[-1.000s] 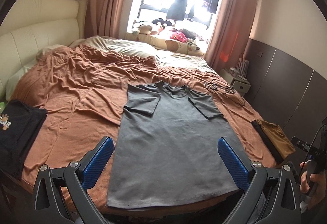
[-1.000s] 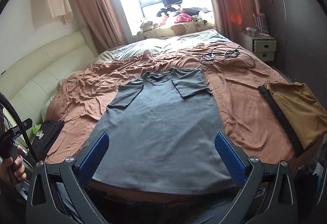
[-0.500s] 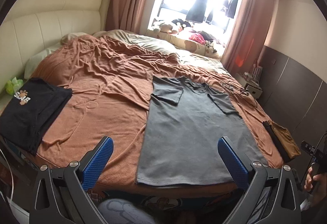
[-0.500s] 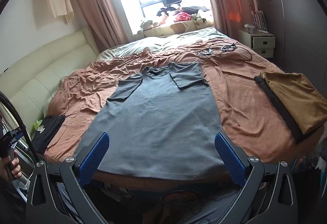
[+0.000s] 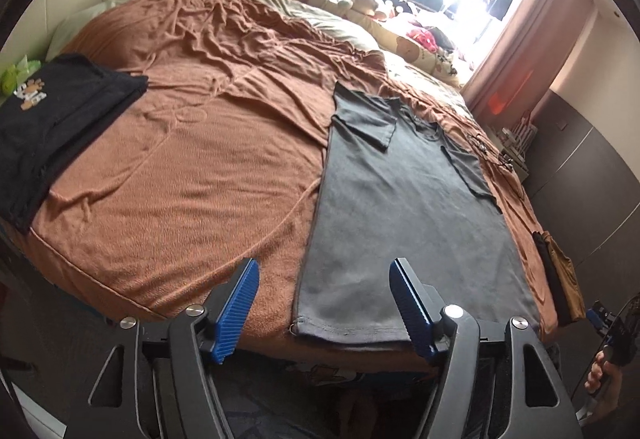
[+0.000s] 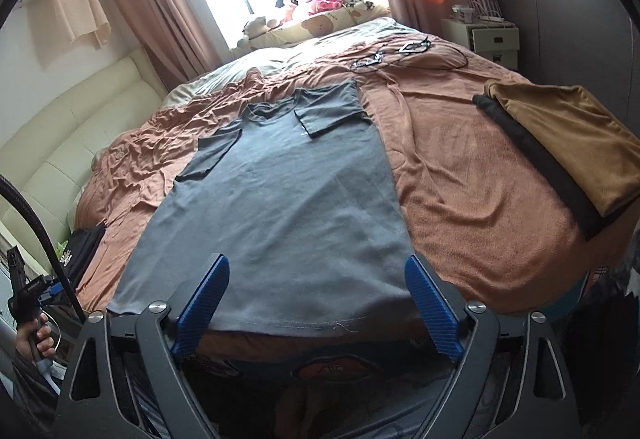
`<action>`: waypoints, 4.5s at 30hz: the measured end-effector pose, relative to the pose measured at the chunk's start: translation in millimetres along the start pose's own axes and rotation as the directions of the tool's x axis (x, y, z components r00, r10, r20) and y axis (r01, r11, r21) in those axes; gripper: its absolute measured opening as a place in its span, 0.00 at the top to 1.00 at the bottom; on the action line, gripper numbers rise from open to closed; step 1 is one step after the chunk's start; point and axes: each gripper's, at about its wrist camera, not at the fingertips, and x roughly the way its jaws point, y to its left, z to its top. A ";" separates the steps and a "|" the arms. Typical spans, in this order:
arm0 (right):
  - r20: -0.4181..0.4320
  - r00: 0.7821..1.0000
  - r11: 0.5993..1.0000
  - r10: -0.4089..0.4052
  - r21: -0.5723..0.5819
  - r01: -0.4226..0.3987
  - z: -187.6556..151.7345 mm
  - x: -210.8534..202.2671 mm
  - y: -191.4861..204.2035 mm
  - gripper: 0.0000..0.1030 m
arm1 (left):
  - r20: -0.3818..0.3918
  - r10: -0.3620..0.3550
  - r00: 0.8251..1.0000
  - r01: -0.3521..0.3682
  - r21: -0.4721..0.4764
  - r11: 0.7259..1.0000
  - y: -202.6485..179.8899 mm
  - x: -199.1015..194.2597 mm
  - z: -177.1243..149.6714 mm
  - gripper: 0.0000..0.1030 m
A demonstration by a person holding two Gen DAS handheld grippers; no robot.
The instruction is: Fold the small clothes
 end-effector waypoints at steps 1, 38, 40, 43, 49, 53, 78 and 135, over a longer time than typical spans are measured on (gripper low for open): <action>-0.014 1.000 1.000 -0.002 0.011 0.002 0.5 4.2 -4.1 0.25 | -0.021 0.000 1.000 0.000 -0.014 1.000 4.1 8.0 -1.8 0.38; -0.106 0.984 0.913 0.141 0.398 -0.088 -38.7 81.5 -99.0 0.41 | -0.176 -0.167 0.970 0.044 -0.552 0.833 54.5 85.7 -55.2 0.91; -0.092 0.988 0.911 0.126 0.405 -0.078 -40.5 75.0 -106.4 0.41 | -0.164 -0.156 0.974 0.044 -0.540 0.840 53.8 83.2 -55.4 0.92; -0.077 0.990 0.896 0.122 0.437 -0.076 -44.5 66.6 -115.9 0.41 | -0.154 -0.147 0.977 0.044 -0.529 0.847 54.3 80.5 -55.3 0.93; -0.060 0.974 0.847 0.218 0.508 -0.158 -62.2 78.1 -120.5 0.41 | -0.149 -0.154 0.977 0.054 -0.522 0.851 54.4 79.0 -54.4 0.93; 0.008 0.958 0.790 0.288 0.563 -0.242 -71.3 73.0 -130.5 0.41 | -0.151 -0.152 0.977 0.051 -0.523 0.851 48.9 83.7 -54.0 0.93; 0.153 0.936 0.773 0.317 0.530 -0.349 -71.7 67.6 -114.1 0.46 | -0.124 -0.186 0.975 0.098 -0.514 0.852 46.0 96.4 -56.9 0.91; 0.236 0.928 0.781 0.286 0.504 -0.369 -49.2 33.0 -68.6 1.00 | 0.117 -0.296 0.948 0.313 -0.511 0.801 44.3 34.9 -53.6 0.95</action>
